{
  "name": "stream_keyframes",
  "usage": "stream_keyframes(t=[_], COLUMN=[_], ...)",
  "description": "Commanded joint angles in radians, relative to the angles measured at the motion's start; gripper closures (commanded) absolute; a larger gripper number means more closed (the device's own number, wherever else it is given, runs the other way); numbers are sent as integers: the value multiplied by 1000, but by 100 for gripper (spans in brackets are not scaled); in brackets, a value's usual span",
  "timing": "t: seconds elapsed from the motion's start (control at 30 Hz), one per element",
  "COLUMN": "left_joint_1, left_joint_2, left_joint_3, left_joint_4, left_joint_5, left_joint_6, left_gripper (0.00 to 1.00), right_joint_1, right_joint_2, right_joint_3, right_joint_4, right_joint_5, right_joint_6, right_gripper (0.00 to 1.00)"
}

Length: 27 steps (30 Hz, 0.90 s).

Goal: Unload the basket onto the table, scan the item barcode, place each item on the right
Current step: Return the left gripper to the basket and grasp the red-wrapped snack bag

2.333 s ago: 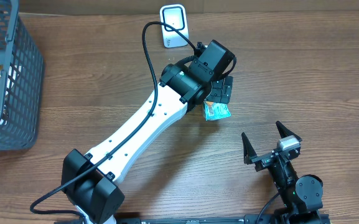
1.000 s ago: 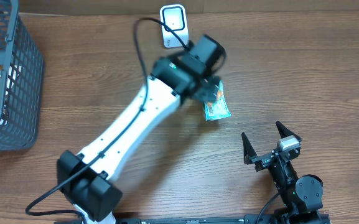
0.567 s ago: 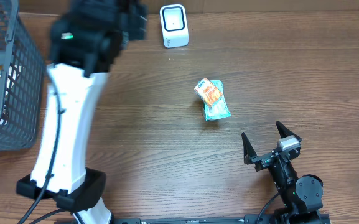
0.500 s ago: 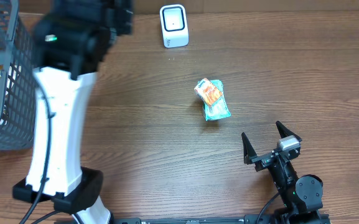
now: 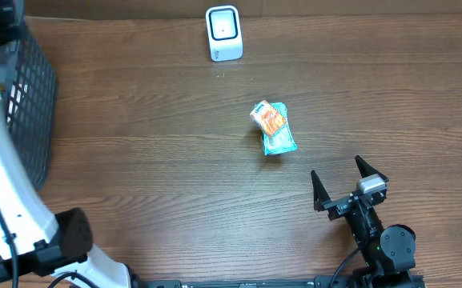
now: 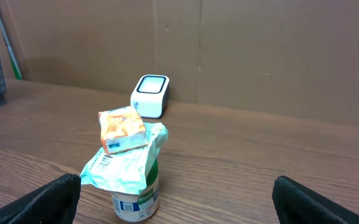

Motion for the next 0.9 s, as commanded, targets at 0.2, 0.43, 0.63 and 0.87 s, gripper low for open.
stream_keyframes(t=[0.2, 0.43, 0.63, 0.87], left_joint_1=[257, 341, 356, 356], left_joint_2=[74, 248, 393, 541], left_joint_3=[-103, -116, -116, -116], left_joint_4=[60, 74, 106, 158], left_joint_5=[186, 263, 335, 335], left_joint_6=[85, 182, 296, 398], left_gripper=[0, 0, 0, 0], right_joint_1=[-6, -6, -6, -6], right_joint_2=[-12, -12, -12, -12], right_joint_3=[-11, -11, -11, -11], right_joint_4=[5, 5, 5, 5], right_joint_5=[-2, -2, -2, -2], right_joint_6=[2, 2, 2, 2], right_gripper=[0, 0, 0, 0])
